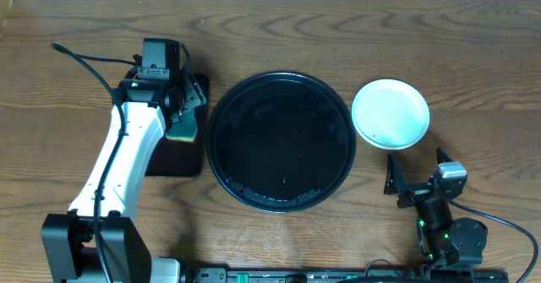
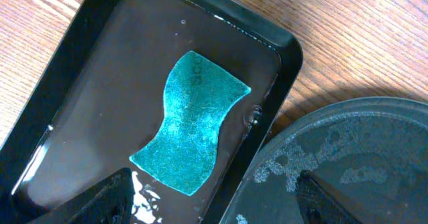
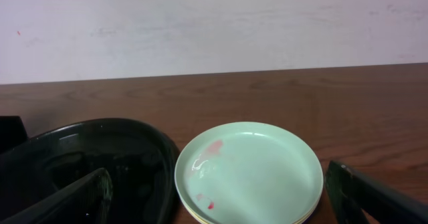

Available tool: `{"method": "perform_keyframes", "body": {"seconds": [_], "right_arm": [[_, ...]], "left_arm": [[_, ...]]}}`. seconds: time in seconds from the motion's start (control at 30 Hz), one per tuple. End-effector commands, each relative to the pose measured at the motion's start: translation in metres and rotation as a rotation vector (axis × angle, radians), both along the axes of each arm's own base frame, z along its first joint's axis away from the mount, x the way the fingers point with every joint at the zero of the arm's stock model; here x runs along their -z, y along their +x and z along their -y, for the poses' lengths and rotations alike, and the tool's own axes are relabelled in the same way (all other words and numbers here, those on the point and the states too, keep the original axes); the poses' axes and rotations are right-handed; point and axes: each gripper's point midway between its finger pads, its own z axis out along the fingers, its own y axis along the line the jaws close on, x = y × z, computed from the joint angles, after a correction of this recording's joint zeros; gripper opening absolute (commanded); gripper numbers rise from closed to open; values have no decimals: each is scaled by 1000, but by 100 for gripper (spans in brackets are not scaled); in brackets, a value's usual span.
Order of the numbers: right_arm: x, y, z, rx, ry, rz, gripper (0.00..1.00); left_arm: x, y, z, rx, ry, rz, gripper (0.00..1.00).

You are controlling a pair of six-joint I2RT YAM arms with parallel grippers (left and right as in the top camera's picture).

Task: Clean dirty plates on tray and stack at the side

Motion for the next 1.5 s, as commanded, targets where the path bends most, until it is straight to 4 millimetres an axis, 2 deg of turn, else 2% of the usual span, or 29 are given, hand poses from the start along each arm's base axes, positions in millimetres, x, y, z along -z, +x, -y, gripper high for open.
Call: {"method": "perform_keyframes", "body": {"seconds": [0.0,1.17,1.47], "right_arm": [[0,0,0,2,12,-1,99],[0,0,0,2,12,-2,99],[0,0,0,2,12,-2,99]], "left_arm": [[2,-1,-2,-6,4,-8,78],[5,-6,-3,-3,8,-31,78],[4,-5,-9,-20,30,-25,78]]}}
